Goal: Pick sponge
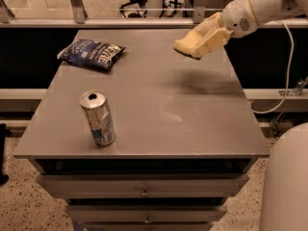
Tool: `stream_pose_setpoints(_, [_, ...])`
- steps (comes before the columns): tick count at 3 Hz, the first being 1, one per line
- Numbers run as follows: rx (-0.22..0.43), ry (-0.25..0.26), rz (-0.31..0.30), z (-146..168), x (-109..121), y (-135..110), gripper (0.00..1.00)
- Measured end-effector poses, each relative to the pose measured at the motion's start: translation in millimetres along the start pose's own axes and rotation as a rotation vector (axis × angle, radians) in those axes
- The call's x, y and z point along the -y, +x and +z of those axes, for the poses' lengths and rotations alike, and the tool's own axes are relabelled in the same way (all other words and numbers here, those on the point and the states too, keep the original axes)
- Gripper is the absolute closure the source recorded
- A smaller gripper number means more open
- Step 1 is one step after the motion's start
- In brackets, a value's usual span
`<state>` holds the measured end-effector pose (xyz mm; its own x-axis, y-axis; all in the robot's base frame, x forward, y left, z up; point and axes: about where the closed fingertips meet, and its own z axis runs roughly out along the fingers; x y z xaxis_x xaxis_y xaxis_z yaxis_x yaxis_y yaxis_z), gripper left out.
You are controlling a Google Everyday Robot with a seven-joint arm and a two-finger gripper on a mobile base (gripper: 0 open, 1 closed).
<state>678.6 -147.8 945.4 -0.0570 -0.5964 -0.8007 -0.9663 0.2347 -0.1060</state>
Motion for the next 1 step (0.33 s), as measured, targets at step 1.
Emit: stream_pose_setpoints(1, [0.017,-0.015,-0.005,-5.4,-6.5,-8.9,1.00])
